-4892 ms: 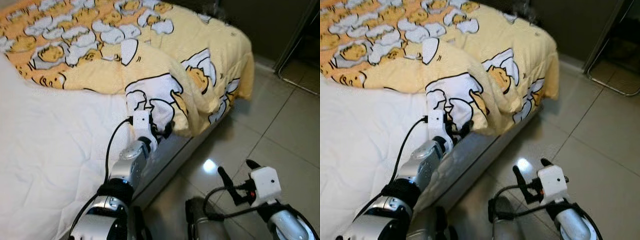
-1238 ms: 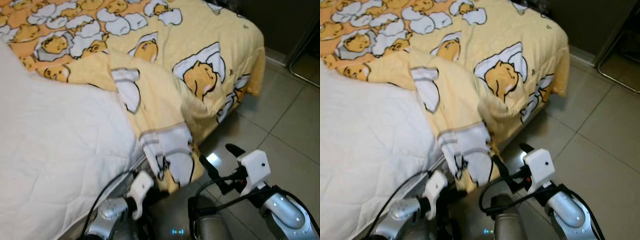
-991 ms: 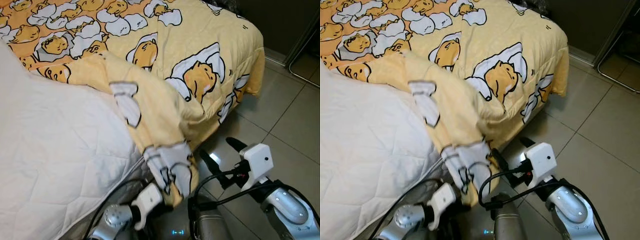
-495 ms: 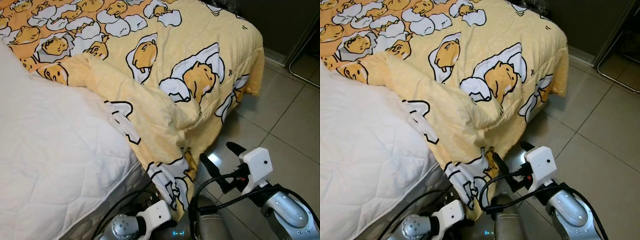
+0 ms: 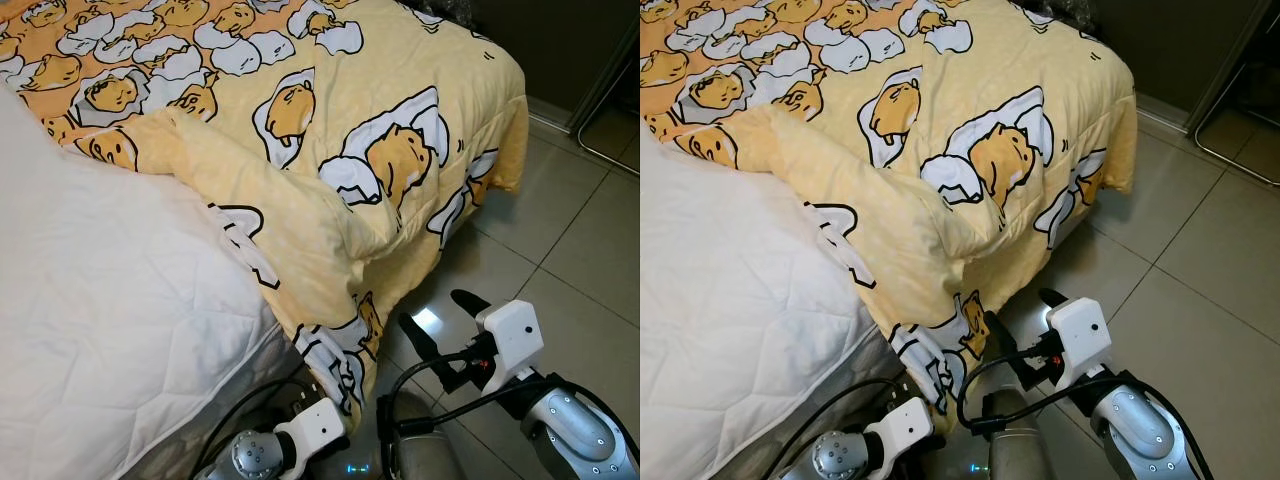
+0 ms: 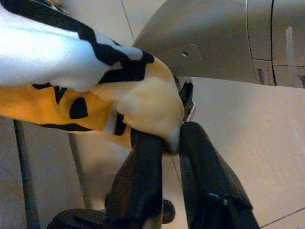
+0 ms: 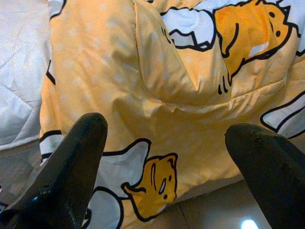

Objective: Clean up the room

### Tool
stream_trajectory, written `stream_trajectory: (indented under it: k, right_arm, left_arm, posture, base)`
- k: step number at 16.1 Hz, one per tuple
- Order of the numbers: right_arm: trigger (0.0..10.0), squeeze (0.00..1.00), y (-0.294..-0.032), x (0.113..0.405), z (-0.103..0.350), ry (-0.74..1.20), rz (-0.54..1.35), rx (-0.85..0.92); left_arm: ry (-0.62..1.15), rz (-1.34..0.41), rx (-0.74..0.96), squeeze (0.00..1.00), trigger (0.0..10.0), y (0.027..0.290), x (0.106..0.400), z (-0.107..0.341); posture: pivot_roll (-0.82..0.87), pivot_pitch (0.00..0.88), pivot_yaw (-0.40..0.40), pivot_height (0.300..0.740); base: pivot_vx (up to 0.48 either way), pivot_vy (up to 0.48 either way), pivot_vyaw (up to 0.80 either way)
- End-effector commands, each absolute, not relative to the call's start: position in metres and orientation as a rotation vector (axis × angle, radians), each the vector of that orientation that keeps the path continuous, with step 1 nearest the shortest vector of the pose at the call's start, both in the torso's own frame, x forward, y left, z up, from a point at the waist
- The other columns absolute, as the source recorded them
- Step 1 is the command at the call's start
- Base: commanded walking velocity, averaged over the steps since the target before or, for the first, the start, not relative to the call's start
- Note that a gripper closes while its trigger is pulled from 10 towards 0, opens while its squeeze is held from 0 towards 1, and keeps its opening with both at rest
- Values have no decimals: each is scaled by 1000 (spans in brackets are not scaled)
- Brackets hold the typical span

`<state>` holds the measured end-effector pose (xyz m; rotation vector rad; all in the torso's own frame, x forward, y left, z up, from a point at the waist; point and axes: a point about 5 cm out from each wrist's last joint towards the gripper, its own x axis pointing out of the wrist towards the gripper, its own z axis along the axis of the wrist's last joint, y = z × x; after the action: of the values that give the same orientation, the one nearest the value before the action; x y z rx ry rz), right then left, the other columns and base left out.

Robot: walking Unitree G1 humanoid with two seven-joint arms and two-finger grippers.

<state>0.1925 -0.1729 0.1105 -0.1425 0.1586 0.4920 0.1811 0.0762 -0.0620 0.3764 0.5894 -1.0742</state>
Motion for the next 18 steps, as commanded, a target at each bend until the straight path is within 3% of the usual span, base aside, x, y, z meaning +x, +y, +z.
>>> stream_trajectory:
  k: [1,6,7,8,15,18]
  right_arm:
    - [10000,0,-170,190,109,169,502,-140]
    - [10000,0,-170,190,108,172,504,-142]
    - [10000,0,-170,190,108,173,505,-142]
    - [10000,0,-170,190,107,174,505,-144]
    - [10000,0,-173,194,104,171,498,-150]
    - [10000,0,-175,194,101,174,489,-155]
  left_arm:
    - [624,-1067,381,1000,10000,81,176,-67]
    - [624,-1043,381,1000,10000,80,178,-66]
    - [627,-1035,379,949,10000,80,179,-66]
    - [631,-1034,369,0,10000,79,179,-66]
    - [550,-929,326,0,10000,79,192,-58]
    - [371,-599,206,0,10000,118,228,-31]
  posture:
    - [-373,171,115,658]
    - [-371,167,115,658]
    - [-371,167,115,658]
    - [-374,163,117,658]
    - [-374,106,126,658]
    - [-365,89,137,658]
  base:
    - [0,0,0]
    - [0,0,0]
    - [0,0,0]
    - [0,0,0]
    - [0,0,0]
    - [0,0,0]
